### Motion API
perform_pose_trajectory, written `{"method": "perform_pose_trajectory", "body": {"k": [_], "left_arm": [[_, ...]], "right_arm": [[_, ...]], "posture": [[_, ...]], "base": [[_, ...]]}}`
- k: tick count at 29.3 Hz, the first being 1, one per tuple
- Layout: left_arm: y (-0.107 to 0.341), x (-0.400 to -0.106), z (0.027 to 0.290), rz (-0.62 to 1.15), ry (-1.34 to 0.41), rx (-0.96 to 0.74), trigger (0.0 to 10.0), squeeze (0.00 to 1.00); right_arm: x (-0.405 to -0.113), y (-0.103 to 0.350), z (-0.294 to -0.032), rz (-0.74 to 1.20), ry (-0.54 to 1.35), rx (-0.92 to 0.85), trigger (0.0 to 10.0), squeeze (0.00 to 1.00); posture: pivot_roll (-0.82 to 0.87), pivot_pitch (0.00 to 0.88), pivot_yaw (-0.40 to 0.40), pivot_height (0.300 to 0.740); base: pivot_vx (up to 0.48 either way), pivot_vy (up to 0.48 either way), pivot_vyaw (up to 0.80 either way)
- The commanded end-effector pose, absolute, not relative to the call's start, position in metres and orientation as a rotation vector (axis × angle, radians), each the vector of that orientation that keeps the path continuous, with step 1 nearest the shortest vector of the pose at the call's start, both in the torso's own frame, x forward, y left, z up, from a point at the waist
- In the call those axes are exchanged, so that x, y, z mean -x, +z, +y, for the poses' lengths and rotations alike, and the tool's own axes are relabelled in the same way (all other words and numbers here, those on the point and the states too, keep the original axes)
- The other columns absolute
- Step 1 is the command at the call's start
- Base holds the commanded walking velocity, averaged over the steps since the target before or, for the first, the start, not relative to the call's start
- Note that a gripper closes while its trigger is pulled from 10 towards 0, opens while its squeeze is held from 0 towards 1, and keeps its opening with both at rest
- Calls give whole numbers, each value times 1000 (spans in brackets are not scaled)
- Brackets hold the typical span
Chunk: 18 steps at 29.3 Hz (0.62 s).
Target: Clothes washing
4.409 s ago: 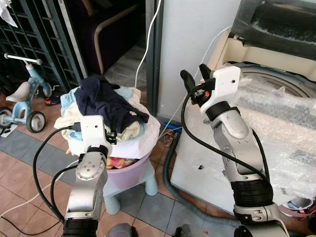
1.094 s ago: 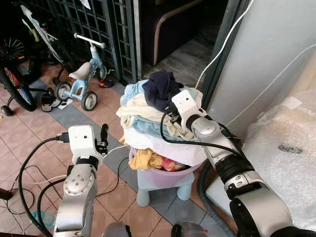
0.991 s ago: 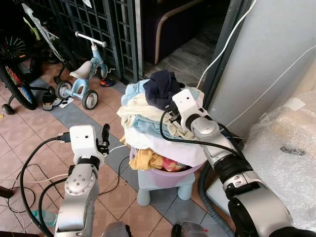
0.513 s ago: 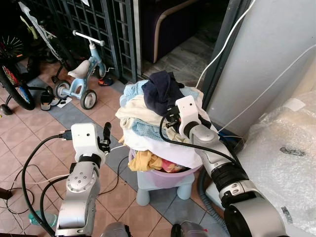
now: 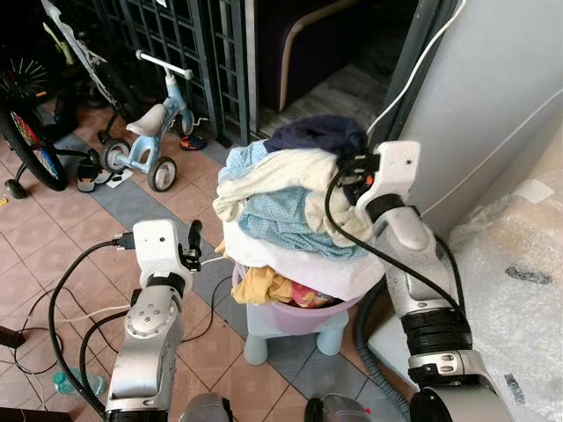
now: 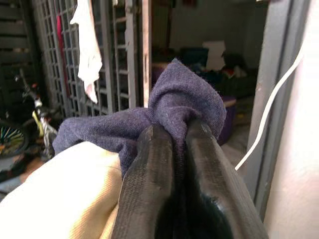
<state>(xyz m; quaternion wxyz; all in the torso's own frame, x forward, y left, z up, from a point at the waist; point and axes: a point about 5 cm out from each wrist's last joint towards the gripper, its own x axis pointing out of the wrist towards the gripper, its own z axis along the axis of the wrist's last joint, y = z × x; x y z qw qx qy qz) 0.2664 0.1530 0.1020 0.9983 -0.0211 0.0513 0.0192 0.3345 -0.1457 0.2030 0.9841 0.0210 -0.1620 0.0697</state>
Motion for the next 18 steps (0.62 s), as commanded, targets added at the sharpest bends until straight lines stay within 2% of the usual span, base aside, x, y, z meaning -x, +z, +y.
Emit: {"method": "perform_pose_trajectory", "body": {"k": [1, 4, 7, 10, 13, 14, 15, 16, 18], "left_arm": [[99, -267, 151, 111, 26, 50, 10000, 0], [99, -269, 147, 112, 11, 55, 10000, 0], [99, -270, 145, 107, 7, 58, 10000, 0], [98, -269, 147, 108, 14, 57, 10000, 0], [97, -269, 148, 113, 19, 55, 10000, 0], [97, -269, 148, 113, 19, 55, 10000, 0], [97, -269, 147, 122, 4, 60, 10000, 0], [97, -269, 147, 122, 4, 60, 10000, 0], [97, -268, 142, 123, -58, 63, 10000, 0]], "right_arm": [[-332, 206, -147, -330, 145, -56, 0, 0], [-330, 199, -143, -302, 181, -79, 0, 0], [-321, 193, -124, -273, 276, -118, 0, 0], [-320, 193, -118, -271, 299, -126, 0, 0], [-323, 190, -90, -236, 384, -184, 0, 0], [-323, 190, -90, -236, 384, -184, 0, 0], [-325, 187, -75, -211, 415, -208, 0, 0], [-325, 187, -75, -211, 415, -208, 0, 0], [-327, 180, -56, -172, 459, -213, 0, 0]], "posture": [[-24, 13, 13, 740], [-27, 12, 15, 740], [-20, 15, 11, 740], [-16, 15, 9, 740], [-4, 31, 0, 740], [-4, 31, 0, 740], [0, 28, -4, 740], [0, 28, -4, 740], [6, 32, -9, 740]], "base": [[0, 0, 0], [0, 0, 0], [0, 0, 0], [0, 0, 0], [0, 0, 0], [0, 0, 0], [0, 0, 0], [0, 0, 0], [0, 0, 0]]}}
